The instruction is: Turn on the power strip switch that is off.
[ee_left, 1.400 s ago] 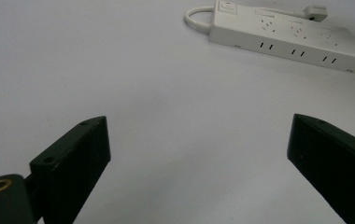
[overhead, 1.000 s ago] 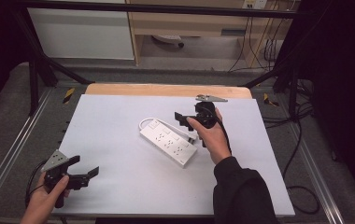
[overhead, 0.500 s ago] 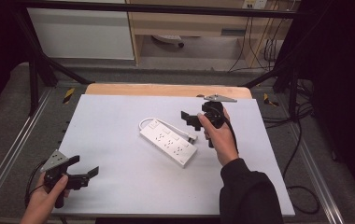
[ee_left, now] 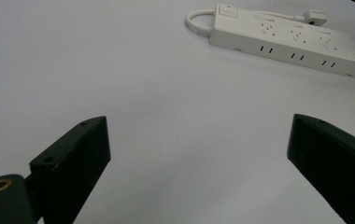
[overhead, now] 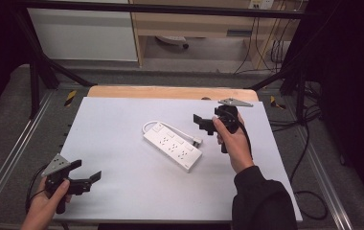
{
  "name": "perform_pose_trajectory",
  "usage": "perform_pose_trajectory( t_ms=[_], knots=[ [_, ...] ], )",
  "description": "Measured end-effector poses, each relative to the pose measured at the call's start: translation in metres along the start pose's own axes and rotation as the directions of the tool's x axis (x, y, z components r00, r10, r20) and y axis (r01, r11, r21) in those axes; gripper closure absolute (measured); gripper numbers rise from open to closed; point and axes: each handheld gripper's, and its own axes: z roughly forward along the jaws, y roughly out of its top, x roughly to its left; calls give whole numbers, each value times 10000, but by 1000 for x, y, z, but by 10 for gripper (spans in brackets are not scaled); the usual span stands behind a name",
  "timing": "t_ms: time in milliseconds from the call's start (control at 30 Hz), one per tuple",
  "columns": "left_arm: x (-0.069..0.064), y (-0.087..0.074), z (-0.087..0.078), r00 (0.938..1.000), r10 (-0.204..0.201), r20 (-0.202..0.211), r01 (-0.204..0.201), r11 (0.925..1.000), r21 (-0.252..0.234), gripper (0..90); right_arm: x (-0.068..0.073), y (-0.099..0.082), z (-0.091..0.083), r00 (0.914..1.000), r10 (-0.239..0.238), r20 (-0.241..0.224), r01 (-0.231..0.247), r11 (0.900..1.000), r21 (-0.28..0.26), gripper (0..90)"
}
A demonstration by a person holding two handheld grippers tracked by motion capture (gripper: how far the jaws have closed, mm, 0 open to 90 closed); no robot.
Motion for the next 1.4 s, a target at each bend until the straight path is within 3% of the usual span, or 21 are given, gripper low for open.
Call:
perform_pose_trajectory(
  t_ms=[833,1400],
  knots=[
    [0,0,0,10000,15,-5,-15,10000,-21,61,-28,-27,-48,9980,1,629,51,9965,-834,49],
    [0,0,0,10000,0,-15,0,10000,-24,61,-43,-56,-74,9948,-87,1015,182,9954,-936,51]
  ],
)
